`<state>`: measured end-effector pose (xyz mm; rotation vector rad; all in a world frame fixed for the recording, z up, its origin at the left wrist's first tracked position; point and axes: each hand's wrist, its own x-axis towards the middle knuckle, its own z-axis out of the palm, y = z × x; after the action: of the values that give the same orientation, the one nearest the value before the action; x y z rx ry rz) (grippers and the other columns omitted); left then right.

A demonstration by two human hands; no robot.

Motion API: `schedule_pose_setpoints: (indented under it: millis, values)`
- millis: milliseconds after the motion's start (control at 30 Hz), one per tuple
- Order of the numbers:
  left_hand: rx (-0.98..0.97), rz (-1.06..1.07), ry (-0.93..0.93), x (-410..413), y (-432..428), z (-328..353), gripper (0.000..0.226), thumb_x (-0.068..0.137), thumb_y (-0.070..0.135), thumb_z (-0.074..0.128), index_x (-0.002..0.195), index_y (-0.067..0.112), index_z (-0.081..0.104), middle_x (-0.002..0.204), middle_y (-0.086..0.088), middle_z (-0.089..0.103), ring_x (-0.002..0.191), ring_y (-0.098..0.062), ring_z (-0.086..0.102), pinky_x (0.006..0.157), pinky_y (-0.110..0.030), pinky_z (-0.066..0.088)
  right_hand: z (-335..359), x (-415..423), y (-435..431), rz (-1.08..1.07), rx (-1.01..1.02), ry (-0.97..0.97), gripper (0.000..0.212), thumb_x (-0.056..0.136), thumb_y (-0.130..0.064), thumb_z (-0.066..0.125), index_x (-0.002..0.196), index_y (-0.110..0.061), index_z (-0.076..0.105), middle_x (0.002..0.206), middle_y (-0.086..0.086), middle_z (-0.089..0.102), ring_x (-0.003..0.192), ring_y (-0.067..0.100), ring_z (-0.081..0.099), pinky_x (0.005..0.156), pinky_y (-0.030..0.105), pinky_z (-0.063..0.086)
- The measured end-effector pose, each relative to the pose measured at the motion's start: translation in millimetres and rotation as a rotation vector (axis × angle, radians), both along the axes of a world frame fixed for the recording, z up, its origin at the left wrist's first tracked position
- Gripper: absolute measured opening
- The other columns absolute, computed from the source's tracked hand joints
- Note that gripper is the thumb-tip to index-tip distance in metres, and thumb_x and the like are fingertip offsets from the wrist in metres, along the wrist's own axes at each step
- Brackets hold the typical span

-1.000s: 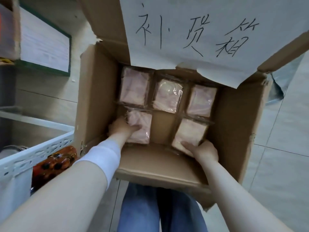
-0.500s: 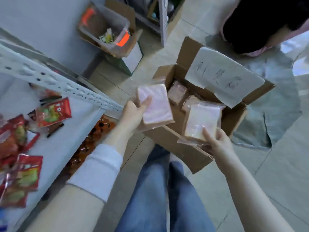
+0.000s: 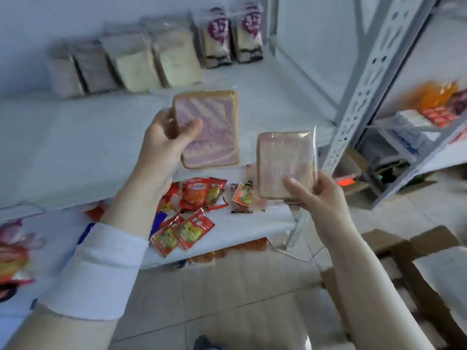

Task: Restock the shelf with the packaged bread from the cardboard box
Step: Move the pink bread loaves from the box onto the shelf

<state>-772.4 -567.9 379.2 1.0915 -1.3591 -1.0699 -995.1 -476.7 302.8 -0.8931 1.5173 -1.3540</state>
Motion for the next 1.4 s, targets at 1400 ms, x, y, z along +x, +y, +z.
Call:
schedule_pose_setpoints:
  millis: [1400]
  values:
    - [-0.101, 0.69, -0.521, 337, -350, -51, 0.075, 0.083, 0.033, 0.065, 0.139, -0.002, 0.029, 0.142, -0.02, 0.033, 0.134, -0.033, 0.031, 0.112, -0.033, 0.016, 10, 418, -389, -0.043, -0.125, 1.005, 0.07, 0.093, -0.03, 0.05, 0.147, -0.006, 0.013, 0.145, 0.014, 0.03, 0.132, 0.029, 0.028, 0.11, 0.033, 0.02]
